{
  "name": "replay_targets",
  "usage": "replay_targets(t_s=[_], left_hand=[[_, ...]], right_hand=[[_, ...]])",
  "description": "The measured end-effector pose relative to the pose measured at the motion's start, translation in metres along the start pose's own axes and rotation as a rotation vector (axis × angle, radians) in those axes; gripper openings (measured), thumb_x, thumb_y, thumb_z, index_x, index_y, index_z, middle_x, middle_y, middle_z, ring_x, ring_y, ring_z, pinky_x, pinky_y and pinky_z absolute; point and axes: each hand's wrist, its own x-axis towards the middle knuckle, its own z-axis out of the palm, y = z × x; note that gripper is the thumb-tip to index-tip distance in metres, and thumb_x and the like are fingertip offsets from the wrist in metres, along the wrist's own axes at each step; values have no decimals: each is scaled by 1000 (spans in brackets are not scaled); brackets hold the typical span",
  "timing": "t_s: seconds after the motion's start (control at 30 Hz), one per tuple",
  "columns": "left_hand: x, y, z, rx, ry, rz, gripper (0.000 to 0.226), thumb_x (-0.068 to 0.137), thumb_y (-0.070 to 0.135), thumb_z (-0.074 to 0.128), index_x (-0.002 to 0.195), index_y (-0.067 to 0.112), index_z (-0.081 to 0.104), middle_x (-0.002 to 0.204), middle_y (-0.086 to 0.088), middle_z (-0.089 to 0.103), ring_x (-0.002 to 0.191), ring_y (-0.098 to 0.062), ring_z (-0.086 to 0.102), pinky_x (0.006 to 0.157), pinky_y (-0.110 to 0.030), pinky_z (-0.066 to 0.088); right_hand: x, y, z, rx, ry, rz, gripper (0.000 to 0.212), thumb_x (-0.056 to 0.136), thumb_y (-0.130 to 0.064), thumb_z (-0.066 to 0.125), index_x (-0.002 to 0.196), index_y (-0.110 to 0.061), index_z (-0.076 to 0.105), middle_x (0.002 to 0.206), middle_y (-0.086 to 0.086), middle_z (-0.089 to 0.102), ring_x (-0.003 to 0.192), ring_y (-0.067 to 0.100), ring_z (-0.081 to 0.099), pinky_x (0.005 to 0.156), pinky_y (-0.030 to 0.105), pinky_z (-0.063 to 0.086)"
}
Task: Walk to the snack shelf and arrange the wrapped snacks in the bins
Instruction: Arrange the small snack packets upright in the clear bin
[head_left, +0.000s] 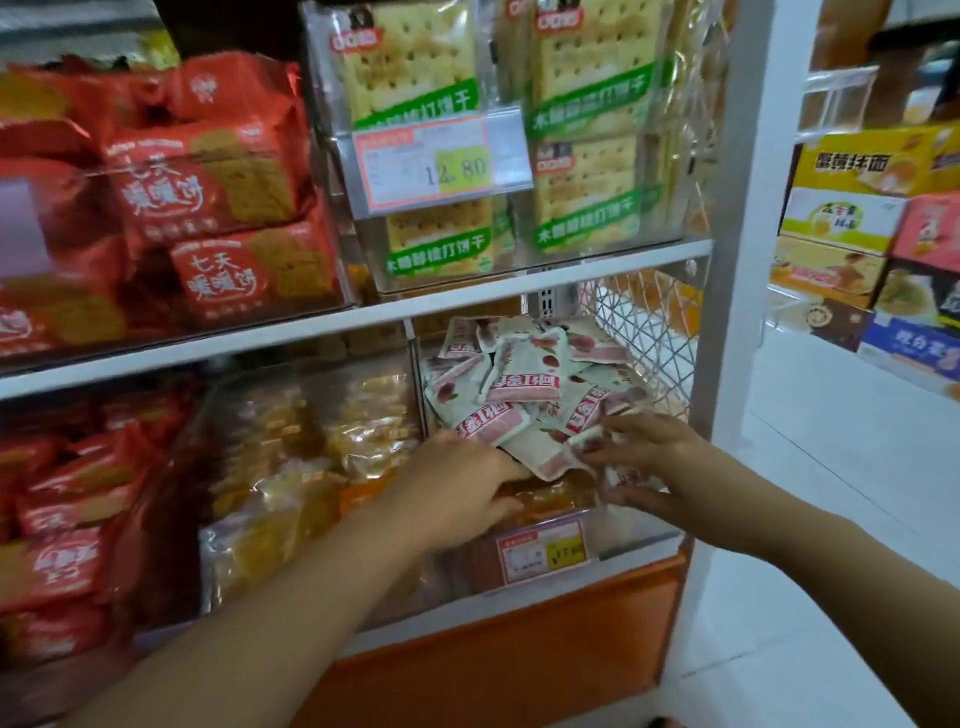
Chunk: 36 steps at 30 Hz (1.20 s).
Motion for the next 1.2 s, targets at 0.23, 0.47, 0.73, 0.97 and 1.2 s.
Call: replay_targets(t_s=[0.23, 0.47, 0.73, 0.97, 1.2], left_hand=[[27, 5, -4, -31, -160, -67, 41, 82, 56, 59, 105, 23, 62, 92, 3, 57, 81, -15, 55, 71, -33, 50], [42, 5, 6, -191, -251, -79, 37, 82, 42, 67, 110, 18, 65, 101, 0, 66, 90, -17, 61, 80, -34, 52], [43, 3, 5, -230, -295, 33, 29, 90, 32, 60, 112, 13, 66, 108, 0, 67, 96, -16, 61, 79, -25, 47], [47, 3, 10, -157, -283, 68, 28, 92, 34, 57, 97, 9, 70, 83, -7, 69, 70, -17, 59, 64, -28, 44], [33, 5, -12, -77, -87, 55, 29, 92, 38, 56, 94, 13, 70, 84, -4, 67, 74, -15, 58, 72, -36, 50]], right_hand=[[24, 7, 12, 23, 71, 1, 47, 90, -37, 53, 135, -45, 40, 151, -6, 25, 140, 23, 18, 113, 46, 25], [30, 11, 15, 78, 57, -14, 40, 88, -39, 57, 127, -40, 52, 151, -5, 27, 139, 21, 17, 114, 42, 19], [32, 8, 13, 65, 58, -17, 36, 87, -37, 60, 122, -37, 58, 148, -1, 32, 138, 21, 22, 112, 38, 20], [33, 9, 15, 66, 78, -32, 31, 86, -38, 61, 117, -39, 62, 146, -2, 35, 136, 21, 25, 110, 41, 24], [31, 12, 8, 201, 64, -4, 32, 88, -34, 59, 120, -35, 60, 146, 0, 34, 134, 18, 30, 107, 32, 28]])
